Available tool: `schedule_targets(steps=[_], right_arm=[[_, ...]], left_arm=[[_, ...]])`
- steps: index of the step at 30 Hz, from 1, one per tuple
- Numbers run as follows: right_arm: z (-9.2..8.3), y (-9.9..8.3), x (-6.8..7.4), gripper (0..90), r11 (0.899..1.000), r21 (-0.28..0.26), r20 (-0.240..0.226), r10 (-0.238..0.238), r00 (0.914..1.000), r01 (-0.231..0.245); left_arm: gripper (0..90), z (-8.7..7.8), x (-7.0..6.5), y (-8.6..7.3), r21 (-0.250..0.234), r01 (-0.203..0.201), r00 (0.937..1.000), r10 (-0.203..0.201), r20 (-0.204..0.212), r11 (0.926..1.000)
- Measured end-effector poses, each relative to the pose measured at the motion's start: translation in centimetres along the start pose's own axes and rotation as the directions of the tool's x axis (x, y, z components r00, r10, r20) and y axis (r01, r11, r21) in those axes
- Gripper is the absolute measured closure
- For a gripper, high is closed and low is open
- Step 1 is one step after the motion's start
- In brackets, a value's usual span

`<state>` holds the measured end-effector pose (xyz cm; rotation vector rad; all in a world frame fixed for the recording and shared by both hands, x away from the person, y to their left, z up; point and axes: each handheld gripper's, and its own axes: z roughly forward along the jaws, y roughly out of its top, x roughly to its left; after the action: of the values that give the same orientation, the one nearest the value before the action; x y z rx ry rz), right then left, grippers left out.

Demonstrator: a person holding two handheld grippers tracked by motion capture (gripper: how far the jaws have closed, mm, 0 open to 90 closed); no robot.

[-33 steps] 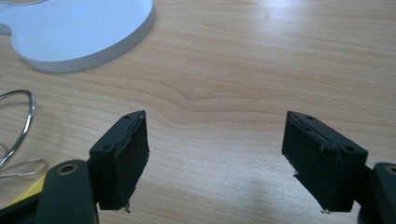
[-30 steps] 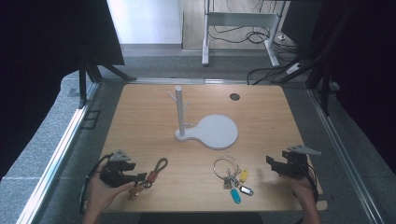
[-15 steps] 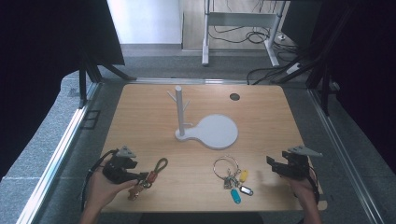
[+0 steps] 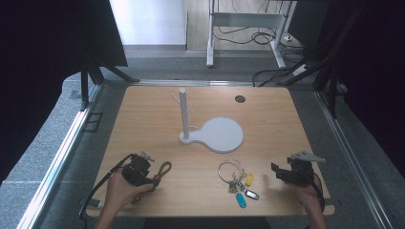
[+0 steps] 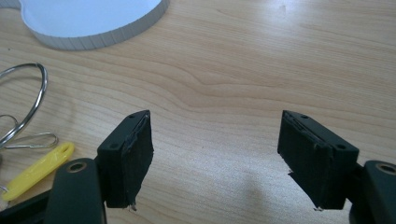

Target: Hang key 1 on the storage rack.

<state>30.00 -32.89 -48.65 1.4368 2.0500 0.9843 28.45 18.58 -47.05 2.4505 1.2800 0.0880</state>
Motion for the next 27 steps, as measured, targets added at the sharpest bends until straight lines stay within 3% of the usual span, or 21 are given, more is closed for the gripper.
schedule_targets(steps=[7, 15, 18, 22, 27], right_arm=[[-0.3, 0.0, -0.3, 27.1, 1.000, -0.008, 0.016, 0.006, 0.9999, -0.006], [-0.5, 0.0, -0.4, 27.6, 1.000, -0.015, 0.024, 0.009, 0.9997, -0.008], [-0.6, 0.1, -0.3, 28.9, 0.999, -0.034, 0.035, 0.000, 0.9994, 0.001], [-0.5, 0.1, -0.2, 28.9, 0.999, -0.033, 0.039, -0.004, 0.9992, 0.006], [-0.4, 0.1, -0.1, 29.0, 1.000, -0.028, 0.041, -0.001, 0.9992, 0.002]], left_arm=[[45.3, 1.1, 0.0, 0.4, 0.016, 0.040, 0.9983, -0.040, -0.043, 0.9991], [50.2, 1.7, -0.2, 0.5, 0.023, 0.048, 0.9971, -0.046, -0.060, 0.9986], [54.2, 1.7, -0.4, 0.4, 0.014, 0.044, 0.9950, -0.043, -0.090, 0.9989], [62.2, 1.7, -0.6, 0.2, -0.005, 0.039, 0.9953, -0.039, -0.089, 0.9992], [65.7, 1.6, -0.5, 0.2, -0.003, 0.030, 0.9968, -0.030, -0.073, 0.9995]])
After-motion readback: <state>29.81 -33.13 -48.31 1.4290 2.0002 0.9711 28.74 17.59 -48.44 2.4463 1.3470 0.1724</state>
